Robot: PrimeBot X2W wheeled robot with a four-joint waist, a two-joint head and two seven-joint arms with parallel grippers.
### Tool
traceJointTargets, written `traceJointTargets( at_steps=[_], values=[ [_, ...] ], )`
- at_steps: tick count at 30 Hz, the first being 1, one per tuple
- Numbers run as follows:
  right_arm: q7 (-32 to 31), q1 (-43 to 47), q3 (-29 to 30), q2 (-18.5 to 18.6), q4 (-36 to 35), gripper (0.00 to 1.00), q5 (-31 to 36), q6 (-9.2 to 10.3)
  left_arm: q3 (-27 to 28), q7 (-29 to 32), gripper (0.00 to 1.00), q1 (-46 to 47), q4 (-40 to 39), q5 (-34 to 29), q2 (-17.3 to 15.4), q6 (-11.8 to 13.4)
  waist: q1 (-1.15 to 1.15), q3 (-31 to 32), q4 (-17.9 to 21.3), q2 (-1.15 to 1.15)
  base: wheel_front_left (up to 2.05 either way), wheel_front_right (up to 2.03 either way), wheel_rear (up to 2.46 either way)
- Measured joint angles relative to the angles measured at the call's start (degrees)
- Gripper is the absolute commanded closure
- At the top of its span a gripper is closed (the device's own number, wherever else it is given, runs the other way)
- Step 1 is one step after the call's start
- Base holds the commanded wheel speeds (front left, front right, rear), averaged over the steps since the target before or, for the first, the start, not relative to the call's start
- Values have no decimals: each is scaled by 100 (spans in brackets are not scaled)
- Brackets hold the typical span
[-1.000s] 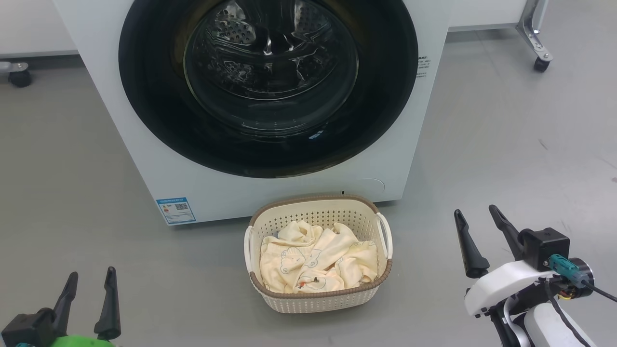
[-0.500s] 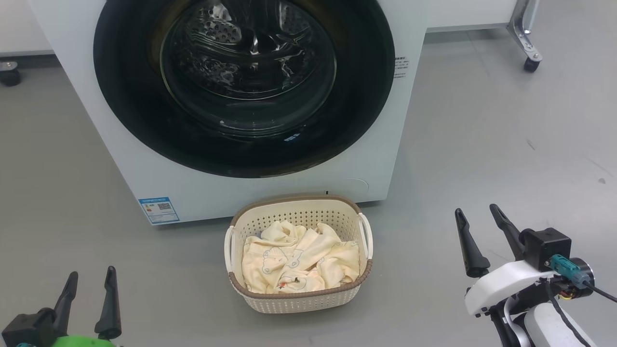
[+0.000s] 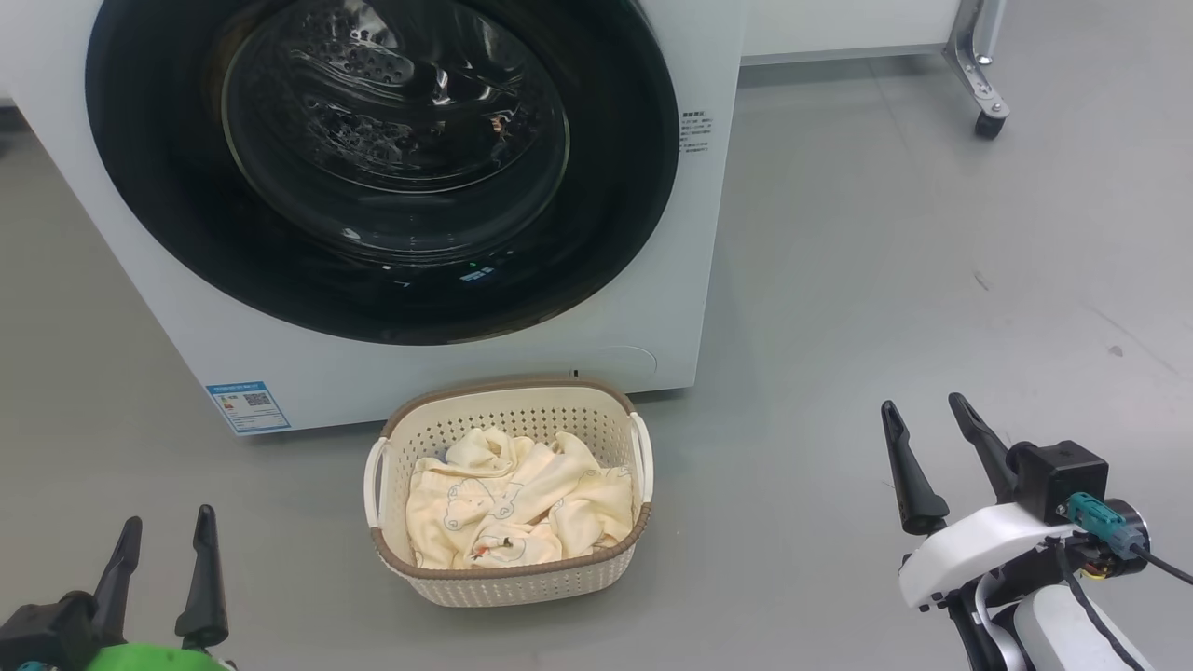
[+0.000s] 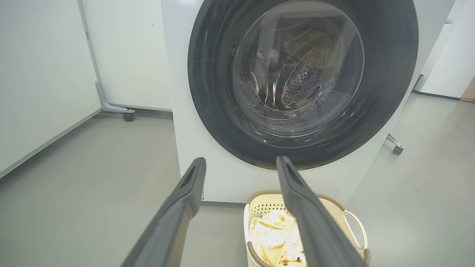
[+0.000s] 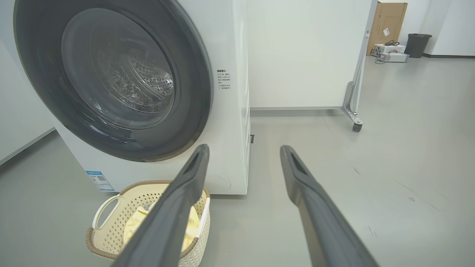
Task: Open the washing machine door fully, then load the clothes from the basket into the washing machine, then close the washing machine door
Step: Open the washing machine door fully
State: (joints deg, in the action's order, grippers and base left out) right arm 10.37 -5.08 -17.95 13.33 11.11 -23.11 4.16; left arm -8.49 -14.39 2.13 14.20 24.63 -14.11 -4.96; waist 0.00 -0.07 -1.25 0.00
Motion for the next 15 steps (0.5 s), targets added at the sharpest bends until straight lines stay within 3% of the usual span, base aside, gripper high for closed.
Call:
traceJointTargets(
  at_steps=[15],
  values=[
    [33, 1, 18, -14, 3, 0, -21, 1, 90, 0, 0, -1, -52, -1, 80, -44, 0, -37, -8, 0, 48, 48, -96]
  ],
)
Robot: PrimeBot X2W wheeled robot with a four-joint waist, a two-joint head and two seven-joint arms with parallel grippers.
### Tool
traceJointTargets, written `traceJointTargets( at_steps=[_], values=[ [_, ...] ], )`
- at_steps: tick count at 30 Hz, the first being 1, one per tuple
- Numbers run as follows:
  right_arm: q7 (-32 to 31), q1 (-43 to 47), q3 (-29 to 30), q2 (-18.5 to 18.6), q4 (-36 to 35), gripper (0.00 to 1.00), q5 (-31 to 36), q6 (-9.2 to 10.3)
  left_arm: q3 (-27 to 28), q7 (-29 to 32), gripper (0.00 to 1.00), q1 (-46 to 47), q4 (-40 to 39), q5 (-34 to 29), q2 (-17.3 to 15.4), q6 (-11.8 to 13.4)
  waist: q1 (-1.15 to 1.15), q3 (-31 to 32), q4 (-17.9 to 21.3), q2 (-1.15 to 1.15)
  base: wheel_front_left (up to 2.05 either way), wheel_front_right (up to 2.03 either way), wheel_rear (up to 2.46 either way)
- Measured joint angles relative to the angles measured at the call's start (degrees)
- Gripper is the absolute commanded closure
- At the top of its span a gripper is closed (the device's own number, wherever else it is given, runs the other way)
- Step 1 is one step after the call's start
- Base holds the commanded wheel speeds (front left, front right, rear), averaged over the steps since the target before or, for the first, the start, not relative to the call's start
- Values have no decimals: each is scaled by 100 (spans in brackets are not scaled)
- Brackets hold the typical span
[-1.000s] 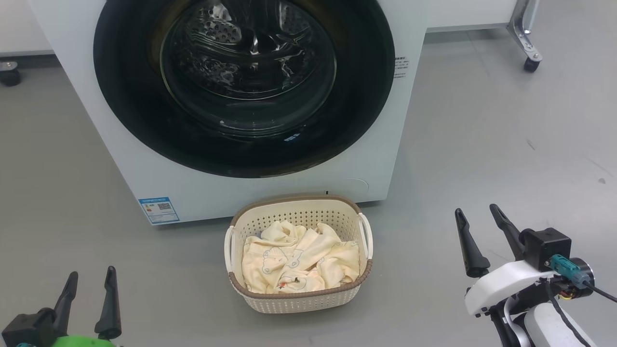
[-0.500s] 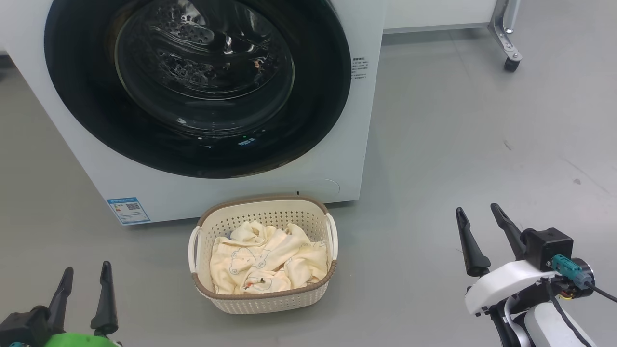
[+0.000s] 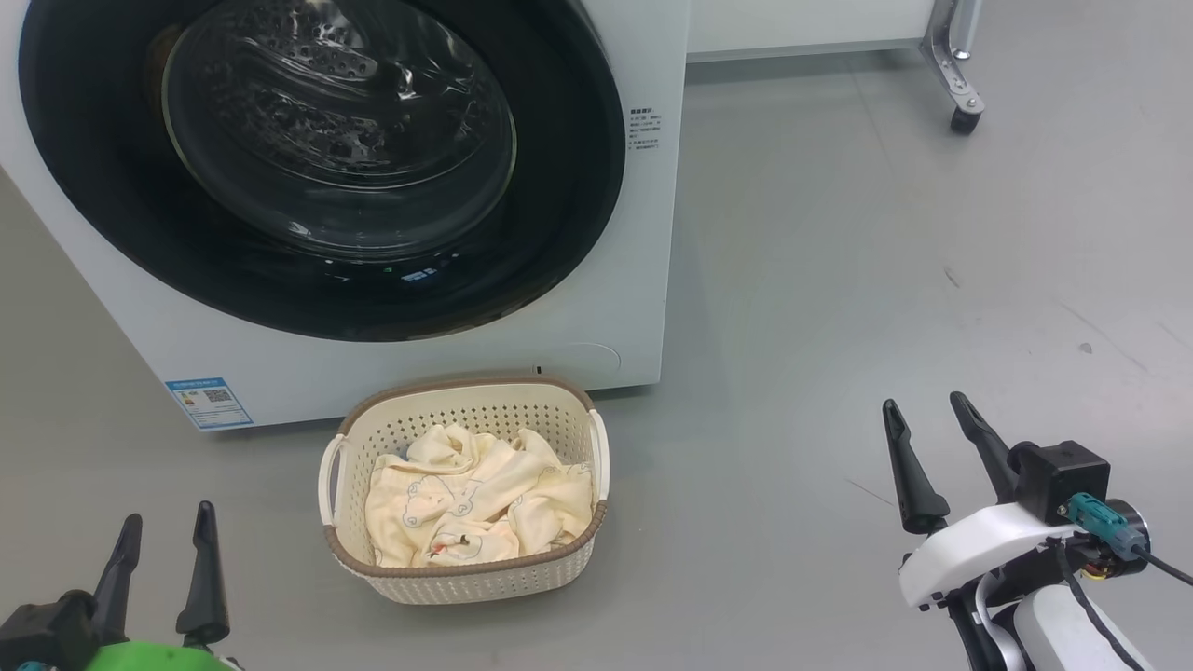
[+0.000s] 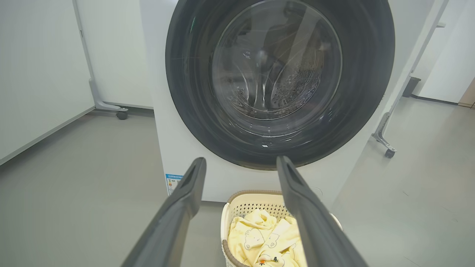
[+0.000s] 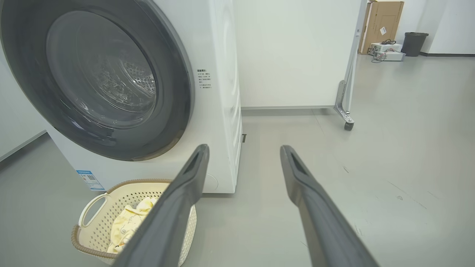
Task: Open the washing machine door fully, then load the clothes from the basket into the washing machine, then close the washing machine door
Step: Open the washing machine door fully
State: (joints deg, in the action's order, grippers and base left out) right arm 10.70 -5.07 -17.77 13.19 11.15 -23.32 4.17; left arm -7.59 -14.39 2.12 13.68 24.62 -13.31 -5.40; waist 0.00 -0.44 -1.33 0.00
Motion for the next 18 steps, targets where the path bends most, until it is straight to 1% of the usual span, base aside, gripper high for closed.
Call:
traceJointTargets(
  at_steps=[8, 18],
  values=[
    [18, 0, 5, -14, 4, 0, -15, 0, 4, 0, 0, 0, -22, -41, 37, -7, 0, -17, 1, 0, 20, 20, -40],
    [18, 0, 12, -21, 8, 0, -47, 1, 32, 0, 0, 0, -52, -197, 49, -33, 0, -31, -16, 0, 2, 2, -4]
  ],
)
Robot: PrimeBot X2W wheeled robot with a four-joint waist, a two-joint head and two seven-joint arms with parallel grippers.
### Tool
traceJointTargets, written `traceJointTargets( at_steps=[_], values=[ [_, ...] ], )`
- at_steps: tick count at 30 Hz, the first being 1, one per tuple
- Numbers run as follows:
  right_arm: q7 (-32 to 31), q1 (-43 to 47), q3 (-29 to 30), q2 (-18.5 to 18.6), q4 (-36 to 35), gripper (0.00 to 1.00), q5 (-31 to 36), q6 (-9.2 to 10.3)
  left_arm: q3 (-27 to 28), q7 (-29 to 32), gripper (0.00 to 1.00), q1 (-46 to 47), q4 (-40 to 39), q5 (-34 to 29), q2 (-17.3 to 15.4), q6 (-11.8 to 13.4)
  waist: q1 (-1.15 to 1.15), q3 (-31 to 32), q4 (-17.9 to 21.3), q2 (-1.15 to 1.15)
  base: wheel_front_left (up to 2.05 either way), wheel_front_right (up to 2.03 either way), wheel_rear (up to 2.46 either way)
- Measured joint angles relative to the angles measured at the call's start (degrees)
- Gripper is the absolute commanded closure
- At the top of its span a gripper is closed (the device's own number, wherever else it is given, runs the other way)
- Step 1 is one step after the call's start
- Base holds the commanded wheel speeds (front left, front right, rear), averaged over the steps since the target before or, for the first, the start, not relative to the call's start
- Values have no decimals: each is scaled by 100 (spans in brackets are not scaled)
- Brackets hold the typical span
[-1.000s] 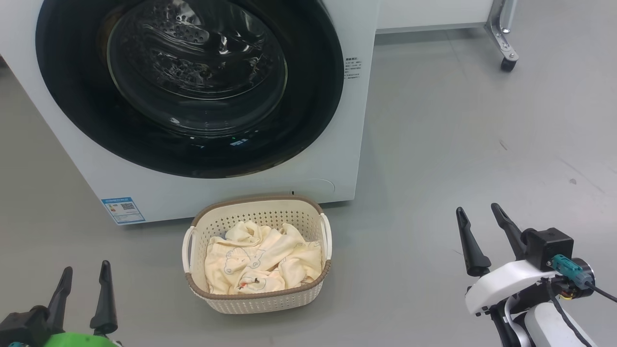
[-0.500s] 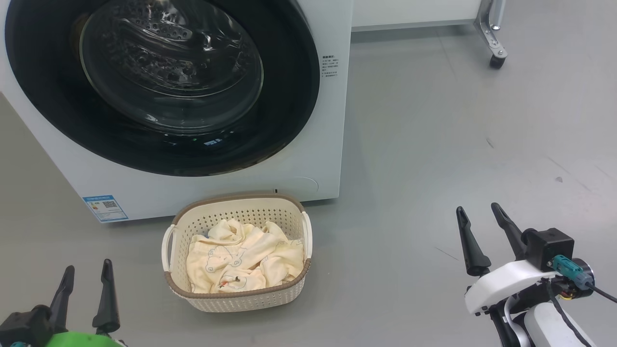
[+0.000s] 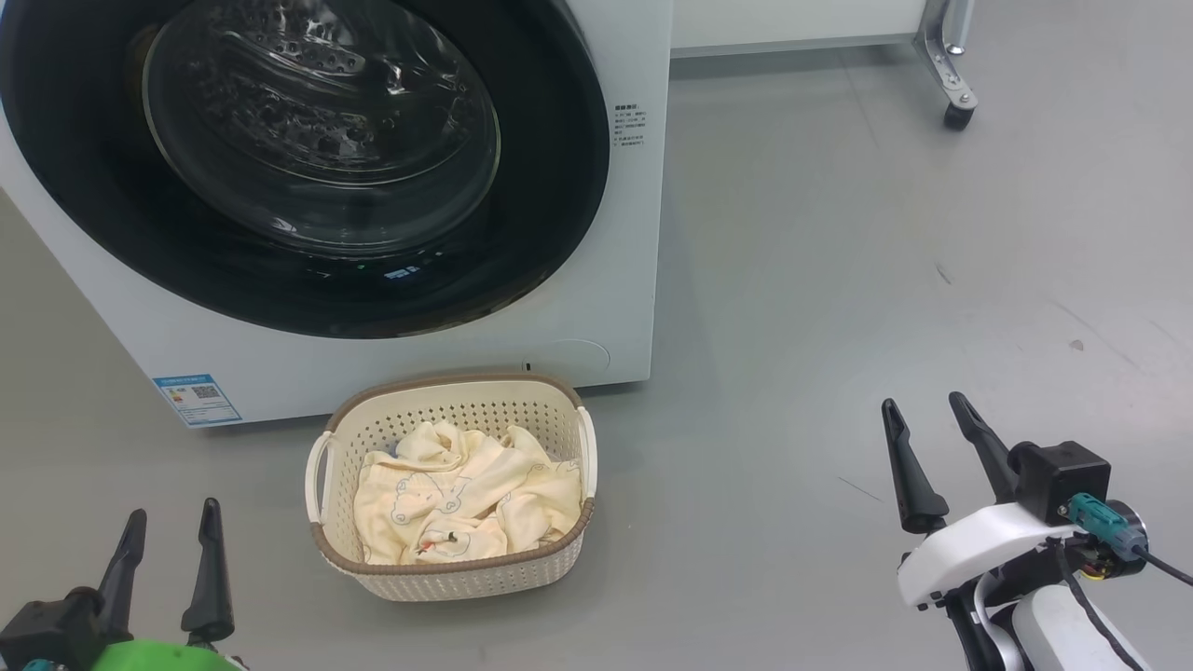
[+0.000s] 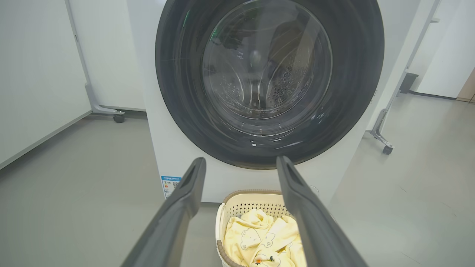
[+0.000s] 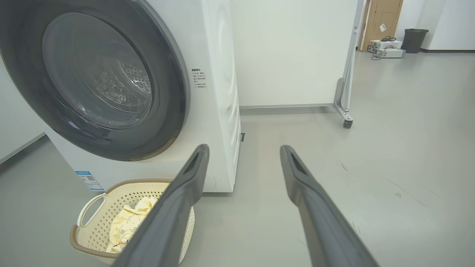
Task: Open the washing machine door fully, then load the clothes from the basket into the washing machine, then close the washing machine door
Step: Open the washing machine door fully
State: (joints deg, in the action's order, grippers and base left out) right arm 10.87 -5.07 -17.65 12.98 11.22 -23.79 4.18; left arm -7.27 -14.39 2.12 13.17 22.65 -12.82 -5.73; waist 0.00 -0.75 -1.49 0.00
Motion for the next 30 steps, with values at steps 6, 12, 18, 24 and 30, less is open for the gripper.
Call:
traceJointTargets(
  at_steps=[6, 12, 18, 24, 30],
  values=[
    [1, 0, -1, -18, 0, 0, -1, 0, 11, 0, 0, -1, -7, -9, 4, -18, 0, -21, -1, 0, 0, 0, 0],
    [7, -1, -1, -45, 0, 0, -21, 0, 42, 0, 0, -1, -24, -47, 23, -20, 0, -36, -5, 0, 0, 0, 0],
    [7, -129, 15, -85, -45, 0, -76, -1, 67, -1, 0, -3, -112, -79, 60, -24, 0, -77, -11, 0, 0, 0, 0],
    [71, -298, 332, -310, -231, 0, -528, -5, 78, 0, 0, -4, -168, -105, 98, -51, 0, -149, -23, 0, 0, 0, 0],
    [133, -501, 666, -526, -370, 0, -1035, -36, 87, 0, 0, -4, -186, -113, 113, -68, 0, -265, -55, 0, 0, 0, 0]
  ],
)
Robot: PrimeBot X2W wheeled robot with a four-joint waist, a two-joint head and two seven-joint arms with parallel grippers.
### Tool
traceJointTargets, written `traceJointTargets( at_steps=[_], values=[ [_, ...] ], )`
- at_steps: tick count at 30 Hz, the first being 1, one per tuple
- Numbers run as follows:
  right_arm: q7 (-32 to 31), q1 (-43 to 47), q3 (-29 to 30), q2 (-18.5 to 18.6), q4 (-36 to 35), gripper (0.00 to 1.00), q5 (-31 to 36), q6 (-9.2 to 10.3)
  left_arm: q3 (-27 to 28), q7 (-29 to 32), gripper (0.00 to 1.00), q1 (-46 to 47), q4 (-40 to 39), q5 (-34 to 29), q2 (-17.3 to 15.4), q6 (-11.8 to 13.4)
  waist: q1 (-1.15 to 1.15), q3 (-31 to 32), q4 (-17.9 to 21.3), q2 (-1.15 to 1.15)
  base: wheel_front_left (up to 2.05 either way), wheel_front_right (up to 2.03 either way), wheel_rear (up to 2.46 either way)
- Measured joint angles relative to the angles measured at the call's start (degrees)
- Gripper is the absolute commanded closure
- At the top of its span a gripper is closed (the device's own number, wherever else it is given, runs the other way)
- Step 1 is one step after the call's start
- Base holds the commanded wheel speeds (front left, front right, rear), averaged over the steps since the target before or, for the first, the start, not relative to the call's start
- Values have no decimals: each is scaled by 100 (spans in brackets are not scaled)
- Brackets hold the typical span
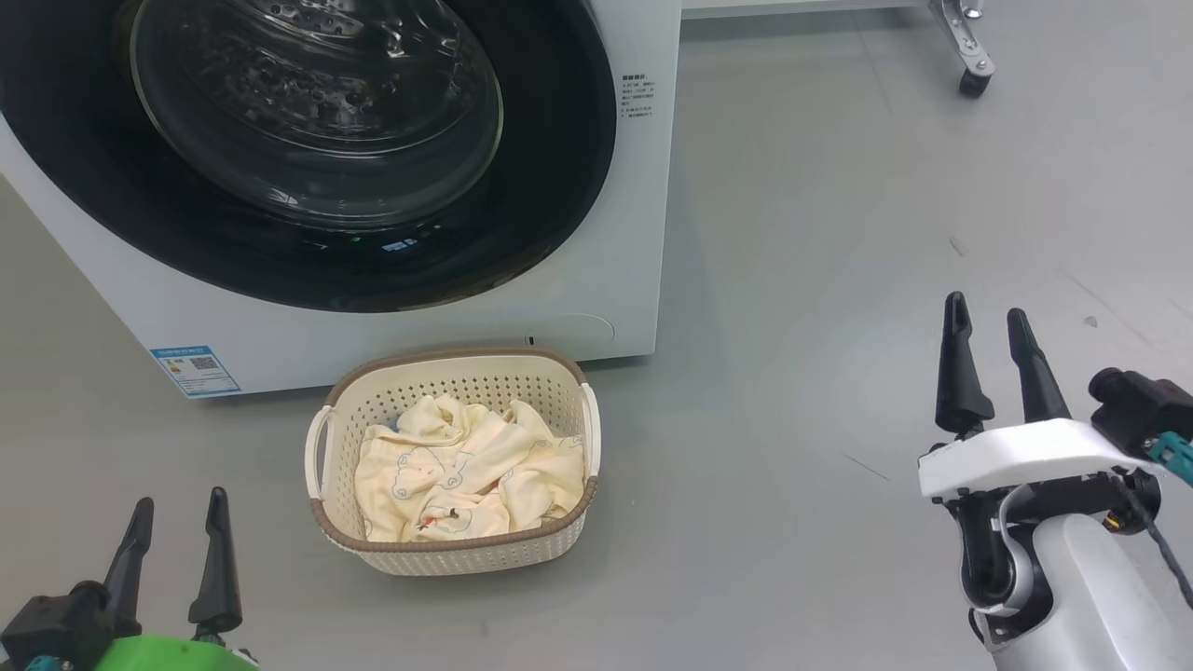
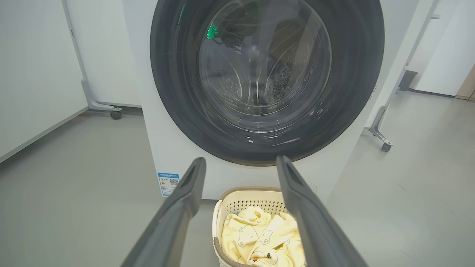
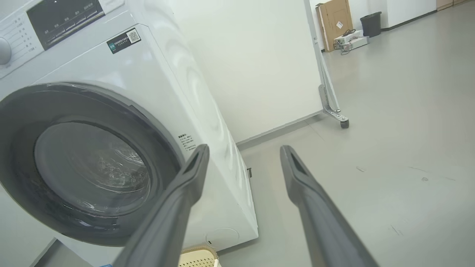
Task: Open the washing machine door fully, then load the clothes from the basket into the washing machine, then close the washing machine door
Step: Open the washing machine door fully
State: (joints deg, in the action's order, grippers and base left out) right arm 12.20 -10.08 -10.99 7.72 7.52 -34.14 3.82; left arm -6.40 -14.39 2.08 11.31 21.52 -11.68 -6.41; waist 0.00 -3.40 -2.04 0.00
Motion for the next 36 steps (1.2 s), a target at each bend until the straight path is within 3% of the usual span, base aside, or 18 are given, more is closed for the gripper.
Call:
traceJointTargets(
  at_steps=[6, 11, 12, 13, 14, 21, 36],
  values=[
    [47, -154, 526, -307, -135, 0, -826, -101, -36, -1, 0, 3, -34, -16, 20, -1, 0, -133, -52, 0, 0, 0, 0],
    [52, -365, 1117, -517, -250, 0, -1967, -182, -115, -1, 0, 12, -83, -40, 24, -8, 0, -292, -116, 0, 0, 0, 0],
    [48, -430, 1226, -533, -266, 13, -2198, -185, -127, -1, 0, 14, -90, -40, 26, -8, 0, -328, -131, 0, 0, 0, 0],
    [42, -503, 1336, -539, -291, 66, -2418, -185, -143, -1, 0, 17, -103, -40, 26, -9, 0, -365, -146, 0, 0, 0, 0],
    [34, -589, 1444, -538, -315, 100, -2621, -185, -163, -1, 0, 26, -112, -40, 27, -9, 0, -406, -163, 0, 0, 0, 0],
    [-391, -1217, 1778, -482, -367, 100, -3521, -166, -308, -1, 0, 247, -178, -42, 29, -55, 0, -708, -308, 0, 0, 0, 0],
    [-2160, -2712, 1900, -312, -469, 100, -5115, 282, -374, -1, 0, 677, -479, 13, 58, -56, 0, -1449, -651, 0, 0, 0, 0]
  ],
)
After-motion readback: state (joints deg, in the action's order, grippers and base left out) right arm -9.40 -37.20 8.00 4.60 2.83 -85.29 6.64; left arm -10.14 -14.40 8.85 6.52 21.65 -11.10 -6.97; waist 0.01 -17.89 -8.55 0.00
